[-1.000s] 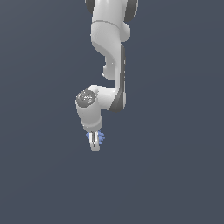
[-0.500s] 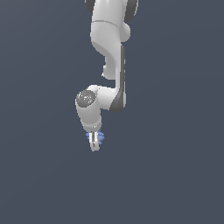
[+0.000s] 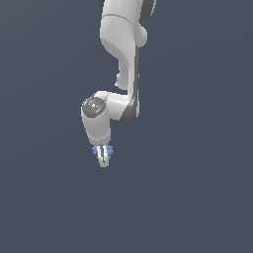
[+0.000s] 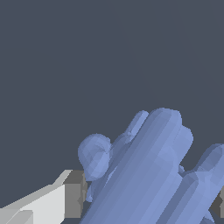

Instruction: Pick up the object and move it to a goal position.

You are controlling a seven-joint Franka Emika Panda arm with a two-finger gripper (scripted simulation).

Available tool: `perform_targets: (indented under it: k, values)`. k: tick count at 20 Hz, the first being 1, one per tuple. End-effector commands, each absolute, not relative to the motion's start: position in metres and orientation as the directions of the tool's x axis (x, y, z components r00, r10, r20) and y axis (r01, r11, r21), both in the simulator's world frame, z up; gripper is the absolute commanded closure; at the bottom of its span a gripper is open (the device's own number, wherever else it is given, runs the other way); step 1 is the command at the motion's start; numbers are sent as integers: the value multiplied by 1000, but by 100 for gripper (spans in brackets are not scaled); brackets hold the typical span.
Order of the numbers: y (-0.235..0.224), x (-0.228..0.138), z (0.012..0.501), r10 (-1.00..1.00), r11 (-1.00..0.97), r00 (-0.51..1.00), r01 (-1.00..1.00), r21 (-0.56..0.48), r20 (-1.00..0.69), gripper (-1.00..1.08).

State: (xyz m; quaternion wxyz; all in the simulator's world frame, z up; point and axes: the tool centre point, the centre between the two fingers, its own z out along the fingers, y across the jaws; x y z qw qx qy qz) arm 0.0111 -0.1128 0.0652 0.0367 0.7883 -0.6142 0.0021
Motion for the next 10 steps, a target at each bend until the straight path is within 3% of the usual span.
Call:
perform_targets:
  k: [1, 10]
  values:
    - [-123, 8, 76, -956, -279, 285, -957, 82, 69, 108]
    - [-174, 3, 139, -854, -455, 496, -859, 237, 157, 108]
